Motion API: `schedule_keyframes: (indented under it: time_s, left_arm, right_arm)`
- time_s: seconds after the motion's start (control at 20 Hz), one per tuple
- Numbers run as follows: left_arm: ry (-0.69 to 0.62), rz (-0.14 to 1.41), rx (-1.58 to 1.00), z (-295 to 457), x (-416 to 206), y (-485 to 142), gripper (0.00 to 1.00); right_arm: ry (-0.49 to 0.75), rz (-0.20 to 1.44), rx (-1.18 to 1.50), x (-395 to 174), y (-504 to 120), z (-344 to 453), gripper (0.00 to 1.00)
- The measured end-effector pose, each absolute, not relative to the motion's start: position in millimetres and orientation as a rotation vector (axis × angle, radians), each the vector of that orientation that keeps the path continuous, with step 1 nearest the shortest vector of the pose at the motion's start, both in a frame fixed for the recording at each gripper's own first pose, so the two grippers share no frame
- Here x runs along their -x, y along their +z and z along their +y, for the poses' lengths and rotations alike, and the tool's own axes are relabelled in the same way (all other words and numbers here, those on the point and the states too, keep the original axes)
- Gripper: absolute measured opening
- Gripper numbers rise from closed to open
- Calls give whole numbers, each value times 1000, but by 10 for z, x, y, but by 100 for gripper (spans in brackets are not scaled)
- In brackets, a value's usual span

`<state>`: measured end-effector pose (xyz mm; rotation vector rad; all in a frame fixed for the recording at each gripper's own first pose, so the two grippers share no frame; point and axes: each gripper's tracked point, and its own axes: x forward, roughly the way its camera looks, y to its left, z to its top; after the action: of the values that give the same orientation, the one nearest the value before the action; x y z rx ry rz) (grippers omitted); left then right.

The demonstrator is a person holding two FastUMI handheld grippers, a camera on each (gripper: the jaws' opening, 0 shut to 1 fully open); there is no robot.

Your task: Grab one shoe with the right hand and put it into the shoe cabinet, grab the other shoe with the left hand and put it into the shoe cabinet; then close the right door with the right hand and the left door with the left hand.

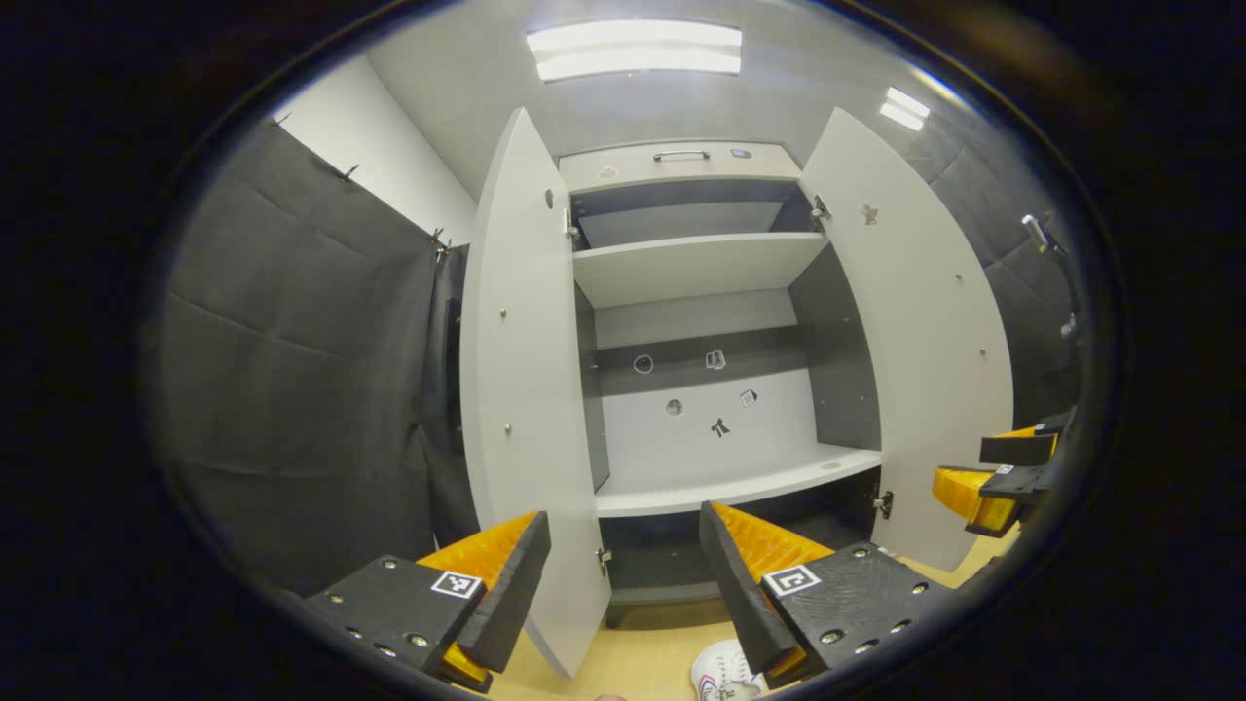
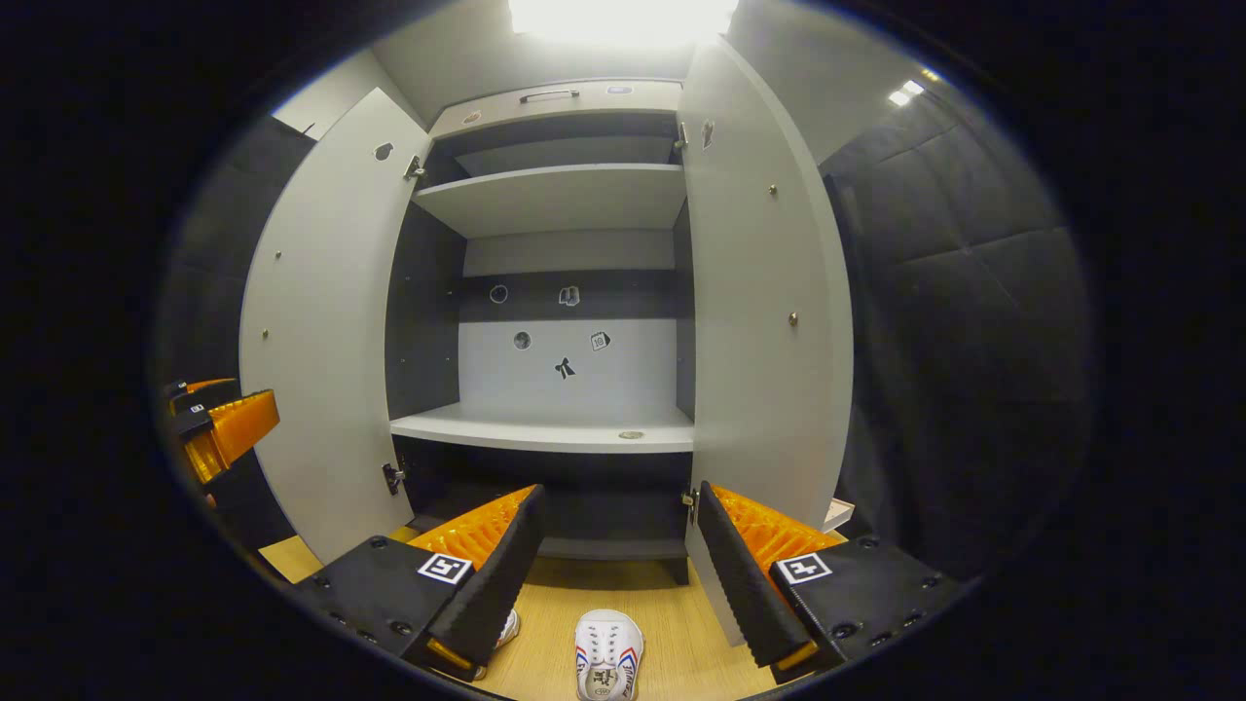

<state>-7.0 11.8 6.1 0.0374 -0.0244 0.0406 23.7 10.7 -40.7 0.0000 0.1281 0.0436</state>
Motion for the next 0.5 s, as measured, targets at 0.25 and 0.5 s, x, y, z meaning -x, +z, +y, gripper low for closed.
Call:
schedule_keyframes:
  time_s: [0.25,0.5]
  left_arm:
    - [75,-18,-51,234,105,58,89]
    - [108,-10,-59,366,132,29,89]
  right_arm:
    - [103,228,1,-350,-745,274,98]
    - [149,336,30,-422,-1174,422,98]
